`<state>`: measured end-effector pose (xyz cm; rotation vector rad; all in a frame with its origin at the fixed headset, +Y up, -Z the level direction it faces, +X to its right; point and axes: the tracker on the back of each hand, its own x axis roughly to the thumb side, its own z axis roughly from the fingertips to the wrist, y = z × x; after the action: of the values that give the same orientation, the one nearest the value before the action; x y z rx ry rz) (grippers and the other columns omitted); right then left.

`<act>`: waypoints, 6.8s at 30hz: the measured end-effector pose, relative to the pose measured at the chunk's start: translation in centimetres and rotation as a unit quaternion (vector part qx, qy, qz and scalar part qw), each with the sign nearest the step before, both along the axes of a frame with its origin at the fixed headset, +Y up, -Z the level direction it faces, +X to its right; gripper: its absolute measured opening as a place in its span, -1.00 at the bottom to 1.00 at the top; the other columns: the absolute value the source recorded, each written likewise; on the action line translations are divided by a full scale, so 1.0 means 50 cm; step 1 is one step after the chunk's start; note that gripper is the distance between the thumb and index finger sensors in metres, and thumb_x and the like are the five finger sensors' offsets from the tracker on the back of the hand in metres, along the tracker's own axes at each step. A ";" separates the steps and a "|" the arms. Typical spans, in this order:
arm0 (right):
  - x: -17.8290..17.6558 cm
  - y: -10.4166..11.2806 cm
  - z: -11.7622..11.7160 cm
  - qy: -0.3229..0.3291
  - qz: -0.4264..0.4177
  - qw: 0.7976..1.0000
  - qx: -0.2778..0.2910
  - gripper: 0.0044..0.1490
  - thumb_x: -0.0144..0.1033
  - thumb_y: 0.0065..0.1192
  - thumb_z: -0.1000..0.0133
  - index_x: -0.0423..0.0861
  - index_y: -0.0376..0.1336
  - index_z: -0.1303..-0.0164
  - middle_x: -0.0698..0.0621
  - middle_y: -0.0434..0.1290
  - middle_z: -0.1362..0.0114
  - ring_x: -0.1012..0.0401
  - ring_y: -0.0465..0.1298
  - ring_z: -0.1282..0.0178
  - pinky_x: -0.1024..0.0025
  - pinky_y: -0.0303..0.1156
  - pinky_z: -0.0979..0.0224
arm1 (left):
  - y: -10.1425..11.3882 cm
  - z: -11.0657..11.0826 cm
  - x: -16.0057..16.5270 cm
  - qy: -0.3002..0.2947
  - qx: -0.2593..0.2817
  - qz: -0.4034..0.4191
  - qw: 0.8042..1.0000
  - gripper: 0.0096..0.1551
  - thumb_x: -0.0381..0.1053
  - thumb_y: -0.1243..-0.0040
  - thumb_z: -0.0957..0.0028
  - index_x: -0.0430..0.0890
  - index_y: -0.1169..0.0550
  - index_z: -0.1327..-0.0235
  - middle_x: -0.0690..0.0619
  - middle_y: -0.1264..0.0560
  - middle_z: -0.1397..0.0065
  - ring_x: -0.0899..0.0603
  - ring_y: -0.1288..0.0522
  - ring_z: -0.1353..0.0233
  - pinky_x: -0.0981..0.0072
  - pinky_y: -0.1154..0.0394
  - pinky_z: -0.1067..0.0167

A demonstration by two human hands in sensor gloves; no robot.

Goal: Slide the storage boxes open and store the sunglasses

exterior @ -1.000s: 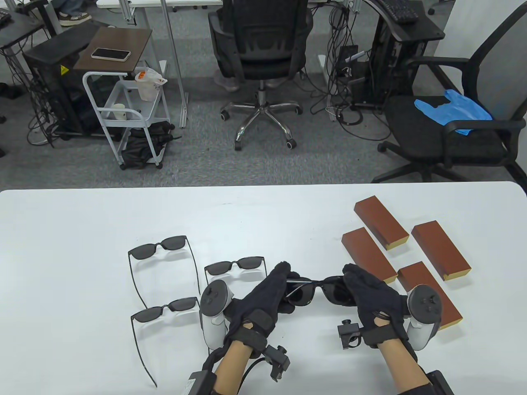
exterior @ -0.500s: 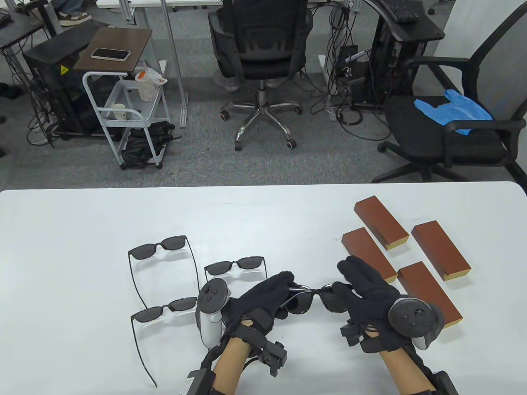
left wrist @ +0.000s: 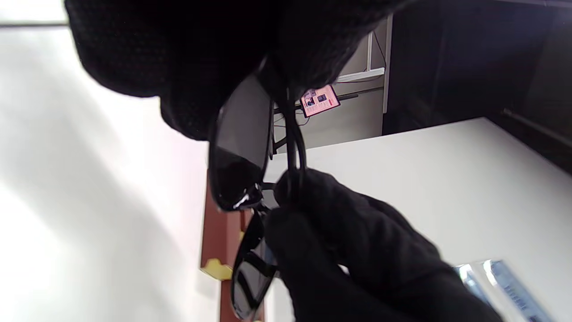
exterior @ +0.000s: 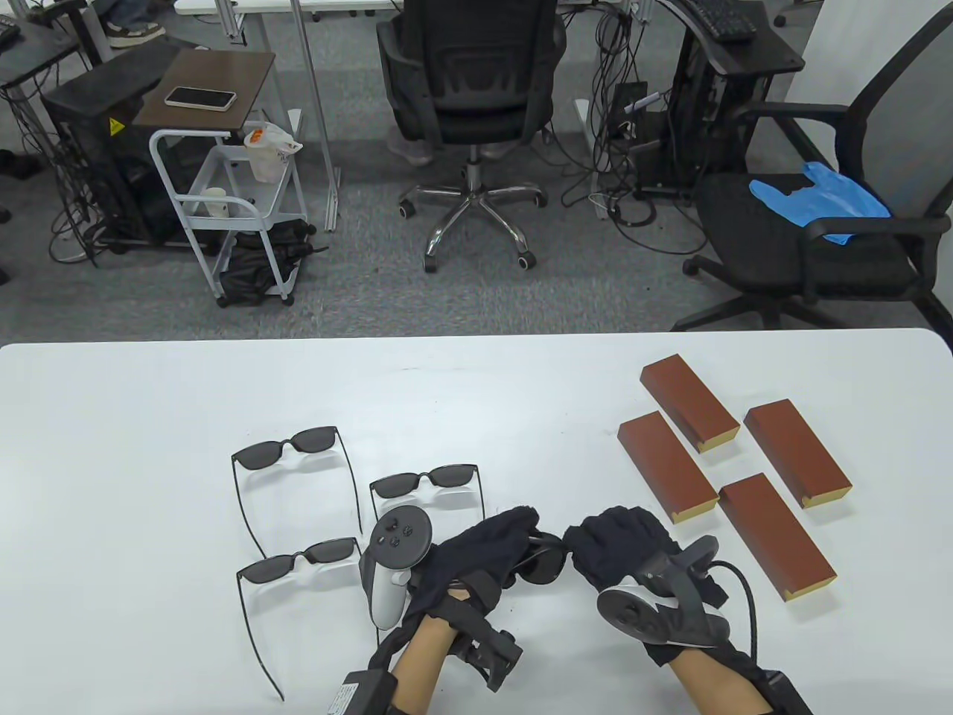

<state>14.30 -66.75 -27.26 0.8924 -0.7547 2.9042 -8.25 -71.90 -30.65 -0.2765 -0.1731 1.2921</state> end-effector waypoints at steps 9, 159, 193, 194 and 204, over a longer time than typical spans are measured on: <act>-0.006 -0.067 -0.029 -0.015 0.092 0.986 -0.140 -0.54 -0.14 0.53 0.22 0.05 0.53 0.12 -0.03 0.63 -0.03 0.00 0.60 -0.05 0.01 0.51 -0.18 | 0.051 0.012 -0.032 0.088 0.164 -0.257 0.948 -0.42 0.14 -0.19 -0.16 0.07 -0.51 -0.46 -0.10 -0.50 -0.53 -0.29 -0.55 -0.39 -0.25 -0.47 -0.21; 0.152 0.010 -0.082 0.083 -0.257 0.894 -0.357 0.13 -0.14 0.62 0.23 0.09 0.00 -0.47 -0.10 0.14 -0.60 -0.12 0.26 -0.52 -0.16 0.17 -0.55 | 0.093 -0.013 -0.075 -0.145 0.201 -0.241 0.938 0.16 0.21 -0.60 0.17 0.13 -0.22 -0.68 -0.02 -0.27 -0.69 -0.28 -0.32 -0.62 -0.33 -0.33 -0.42; 0.239 0.038 -0.085 0.113 -0.432 0.830 -0.336 0.01 -0.32 0.51 0.13 0.02 0.01 -0.47 -0.14 0.02 -0.65 -0.21 0.30 -0.50 -0.19 0.24 -0.50 | 0.028 -0.013 -0.122 0.010 -0.102 0.245 0.964 0.07 0.34 -0.17 -0.23 -0.11 0.04 -0.73 -0.24 -0.16 -0.70 -0.31 -0.39 -0.53 -0.16 -0.43 -0.33; 0.237 0.039 -0.085 0.112 -0.430 0.831 -0.335 0.01 -0.32 0.50 0.13 0.02 0.00 -0.47 -0.14 0.01 -0.65 -0.21 0.30 -0.50 -0.19 0.24 -0.50 | 0.023 -0.013 -0.121 -0.001 -0.115 0.252 0.961 0.05 0.35 -0.14 -0.25 -0.12 0.03 -0.73 -0.24 -0.19 -0.69 -0.30 -0.40 -0.52 -0.16 -0.44 -0.32; 0.225 0.037 -0.085 0.115 -0.417 0.836 -0.337 0.01 -0.33 0.49 0.11 0.03 -0.02 -0.48 -0.14 -0.01 -0.65 -0.21 0.28 -0.51 -0.19 0.22 -0.51 | 0.022 -0.015 -0.121 -0.011 -0.095 0.239 0.966 -0.10 0.33 0.08 -0.32 -0.12 0.00 -0.72 -0.14 -0.44 -0.51 -0.19 -0.58 -0.31 -0.03 -0.54 -0.16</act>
<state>25.56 -64.90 -31.51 0.5819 -0.0170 1.9739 -14.32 -70.81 -31.41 -0.4293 -0.1385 1.7896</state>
